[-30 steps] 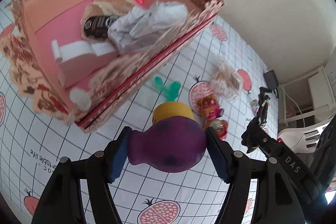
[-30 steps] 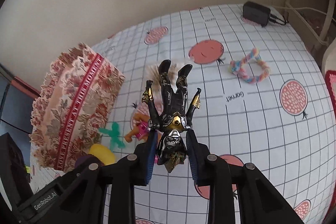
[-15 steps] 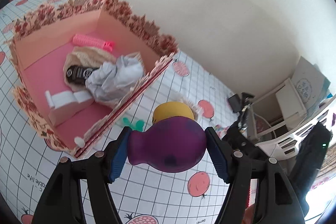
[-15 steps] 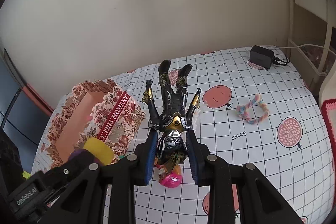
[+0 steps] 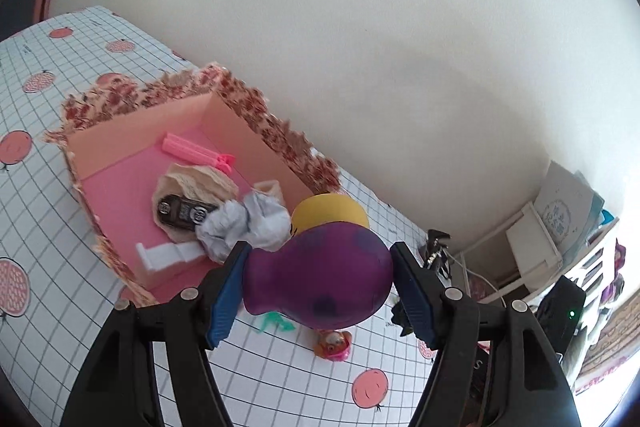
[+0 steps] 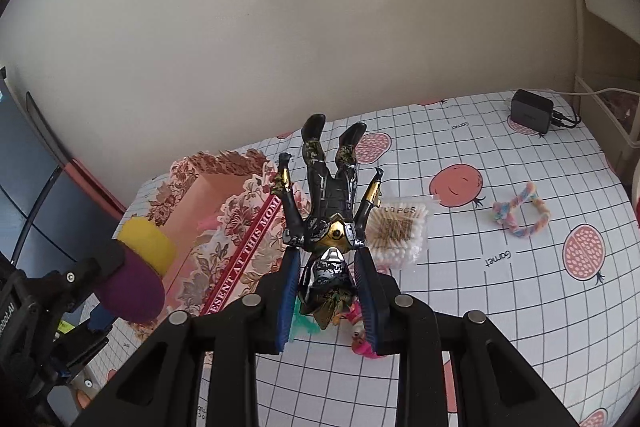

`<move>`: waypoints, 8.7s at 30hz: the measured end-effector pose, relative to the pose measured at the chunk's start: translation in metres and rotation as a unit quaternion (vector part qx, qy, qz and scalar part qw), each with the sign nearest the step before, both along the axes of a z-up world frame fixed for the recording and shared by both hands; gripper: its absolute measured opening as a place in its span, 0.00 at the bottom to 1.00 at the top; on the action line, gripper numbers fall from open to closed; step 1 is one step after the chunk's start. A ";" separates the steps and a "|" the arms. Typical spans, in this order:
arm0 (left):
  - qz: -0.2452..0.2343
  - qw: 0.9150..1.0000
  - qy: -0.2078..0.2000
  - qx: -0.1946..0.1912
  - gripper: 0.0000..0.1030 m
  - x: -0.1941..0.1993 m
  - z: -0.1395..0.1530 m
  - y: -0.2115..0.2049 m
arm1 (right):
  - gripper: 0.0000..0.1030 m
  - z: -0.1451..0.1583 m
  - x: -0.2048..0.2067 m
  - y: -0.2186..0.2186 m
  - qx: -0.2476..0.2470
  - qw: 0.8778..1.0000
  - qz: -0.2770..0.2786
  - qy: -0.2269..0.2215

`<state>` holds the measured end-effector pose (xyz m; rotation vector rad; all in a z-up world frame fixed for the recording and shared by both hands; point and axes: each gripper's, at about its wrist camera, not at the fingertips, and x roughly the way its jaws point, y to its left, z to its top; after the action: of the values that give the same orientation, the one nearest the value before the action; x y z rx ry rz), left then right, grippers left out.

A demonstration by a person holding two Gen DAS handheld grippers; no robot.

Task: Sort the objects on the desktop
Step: 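Lift and carry the purple toy and action figure over the gift box, then open both grippers to drop the purple toy and action figure into the box, then withdraw both open grippers upward from the gift box, then move the right gripper down to the pink-helmeted dog figure, then close the right gripper on the pink-helmeted dog figure and lift it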

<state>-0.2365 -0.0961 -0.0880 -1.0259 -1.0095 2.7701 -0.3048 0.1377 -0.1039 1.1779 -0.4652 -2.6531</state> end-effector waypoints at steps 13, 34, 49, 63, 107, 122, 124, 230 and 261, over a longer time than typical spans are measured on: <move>0.088 0.996 0.010 0.029 0.69 0.021 -0.003 -0.065 | 0.29 0.004 0.003 -0.059 -0.029 0.997 0.064 0.009; 0.144 0.988 0.014 0.062 0.69 0.041 -0.014 -0.117 | 0.31 -0.005 0.013 -0.141 -0.034 0.990 0.139 0.004; 0.126 0.990 -0.016 0.060 0.74 0.033 -0.022 -0.109 | 0.50 -0.011 0.008 -0.140 -0.037 0.990 0.140 -0.008; 0.136 0.989 -0.029 0.050 0.80 0.034 -0.026 -0.111 | 0.58 -0.006 0.010 -0.134 -0.034 0.991 0.129 0.001; 0.142 0.988 -0.055 -0.026 1.00 0.028 -0.015 -0.095 | 0.99 -0.013 0.005 -0.108 -0.003 0.994 0.104 -0.019; 0.105 0.992 -0.048 -0.060 1.00 0.018 0.000 -0.055 | 0.99 0.008 0.007 -0.040 0.012 0.999 0.051 0.000; 0.098 0.992 -0.048 -0.060 1.00 0.016 0.002 -0.048 | 0.99 0.011 0.007 -0.022 0.013 0.999 0.031 0.002; -0.028 0.968 -0.234 -0.090 0.98 -0.053 -0.121 0.086 | 0.41 -0.071 -0.025 0.070 -0.048 0.991 -0.068 -0.101; -0.068 0.945 -0.249 -0.199 0.38 -0.061 -0.133 0.105 | 0.41 -0.069 -0.024 0.068 -0.059 0.992 -0.062 -0.095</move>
<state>-0.2976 0.0088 -0.2214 -1.8366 -0.3600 2.7122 -0.3293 0.2060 -0.1726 1.4138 -0.7401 -2.5836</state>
